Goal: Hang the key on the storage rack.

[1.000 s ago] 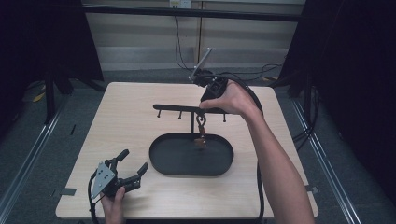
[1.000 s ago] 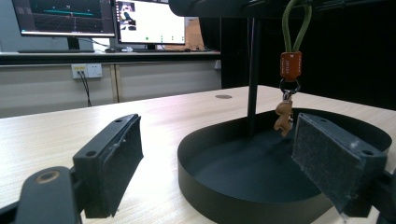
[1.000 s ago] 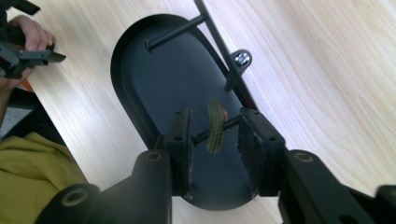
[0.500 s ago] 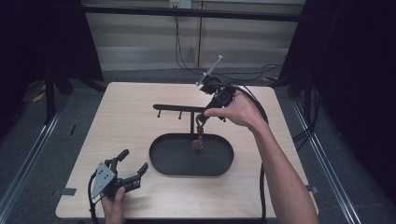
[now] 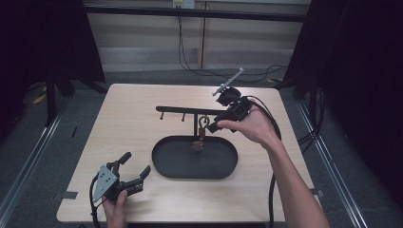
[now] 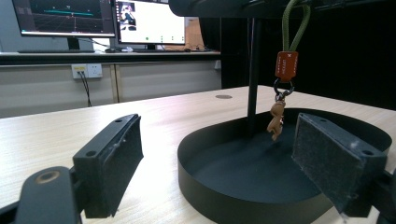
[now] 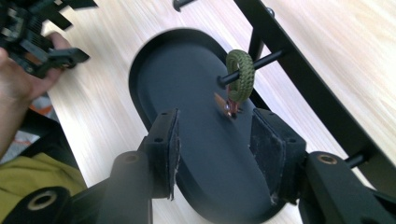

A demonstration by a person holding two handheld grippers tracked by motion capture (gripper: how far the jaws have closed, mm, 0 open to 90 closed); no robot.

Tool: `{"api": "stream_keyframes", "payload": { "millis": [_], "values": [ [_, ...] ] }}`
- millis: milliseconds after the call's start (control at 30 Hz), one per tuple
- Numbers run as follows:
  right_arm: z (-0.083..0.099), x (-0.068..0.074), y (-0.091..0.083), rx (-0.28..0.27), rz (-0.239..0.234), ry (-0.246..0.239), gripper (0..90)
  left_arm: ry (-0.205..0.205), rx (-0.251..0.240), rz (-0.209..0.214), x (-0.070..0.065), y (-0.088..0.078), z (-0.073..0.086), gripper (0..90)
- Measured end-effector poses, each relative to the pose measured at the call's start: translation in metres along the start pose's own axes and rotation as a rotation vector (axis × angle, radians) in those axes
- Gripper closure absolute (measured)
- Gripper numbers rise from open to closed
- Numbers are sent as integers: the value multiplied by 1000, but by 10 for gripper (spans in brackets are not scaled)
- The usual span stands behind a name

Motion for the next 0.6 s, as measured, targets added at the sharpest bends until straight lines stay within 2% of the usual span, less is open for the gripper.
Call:
{"api": "stream_keyframes", "payload": {
  "millis": [100, 133, 200, 267, 300, 367, 433, 500, 600],
  "values": [
    [11, 3, -2, -52, -9, 3, 523, -1, -1, -1, 0, 0, 0, 157],
    [11, 3, -2, -52, -9, 3, 523, -2, -1, -1, 0, 0, 0, 157],
    [19, 7, 0, -109, -48, 15, 519, -3, -2, -3, 0, 0, 0, 157],
    [22, 8, 2, -110, -42, 9, 519, -3, -2, -3, 0, 0, 0, 157],
    [26, 10, 5, -138, -39, 1, 517, -1, -1, -3, 0, 0, 0, 157],
    [28, 11, 6, -150, -42, -1, 517, -2, -1, -3, 0, 0, 0, 157],
    [35, 15, 7, -209, -20, -9, 514, -1, 0, -2, 0, 0, 0, 157],
    [40, 17, 9, -255, -13, 4, 514, -3, -2, -3, 0, 0, 0, 157],
    [49, 20, 15, -288, 5, 3, 508, -1, -1, -2, 0, 0, 0, 157]
  ]
}}
Point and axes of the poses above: each handheld gripper's, and its own axes: y roughly forward along the jaws, z roughly out of its underside, x roughly to its left, the point moved 2 cm from there along y, roughly forward along the jaws, and after that the axes turned 3 degrees about -y, right-handed, at the moved point
